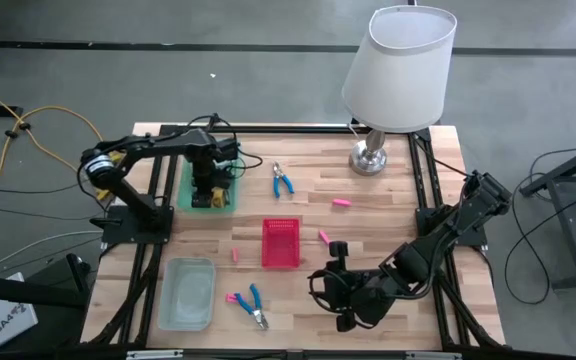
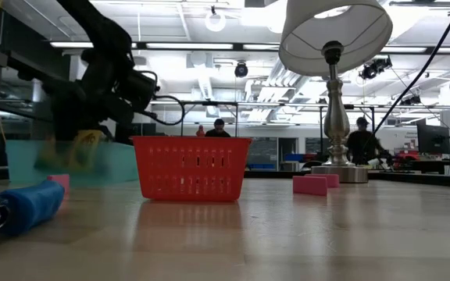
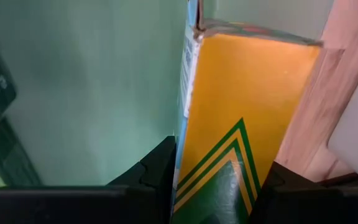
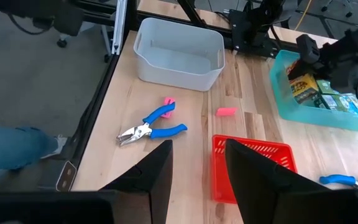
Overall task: Pick & Place School Supplies
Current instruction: Put the yellow crayon box into the green bin
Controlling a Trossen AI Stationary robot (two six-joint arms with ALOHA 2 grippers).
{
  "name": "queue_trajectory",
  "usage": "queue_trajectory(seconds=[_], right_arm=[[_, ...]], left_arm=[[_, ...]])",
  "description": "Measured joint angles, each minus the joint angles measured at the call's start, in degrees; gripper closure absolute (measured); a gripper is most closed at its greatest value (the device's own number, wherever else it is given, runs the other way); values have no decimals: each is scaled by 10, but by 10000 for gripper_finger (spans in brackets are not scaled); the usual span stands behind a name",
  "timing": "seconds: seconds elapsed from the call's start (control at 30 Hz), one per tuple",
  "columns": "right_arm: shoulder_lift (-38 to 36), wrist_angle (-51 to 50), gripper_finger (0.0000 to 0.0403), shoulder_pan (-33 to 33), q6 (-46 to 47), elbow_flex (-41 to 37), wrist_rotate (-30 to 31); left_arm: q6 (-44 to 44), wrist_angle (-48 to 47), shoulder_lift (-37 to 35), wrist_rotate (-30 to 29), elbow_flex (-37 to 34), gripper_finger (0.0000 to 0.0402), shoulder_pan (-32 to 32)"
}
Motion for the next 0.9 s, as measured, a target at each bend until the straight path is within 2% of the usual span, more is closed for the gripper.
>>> queue_trajectory(seconds=[0.33, 0.9], right_arm=[[0, -3, 264, 7, 2, 0, 0], [0, -3, 264, 7, 2, 0, 0]], left_arm=[[3, 0, 43, 1, 0, 281, -1], [-14, 7, 45, 0, 0, 277, -2]])
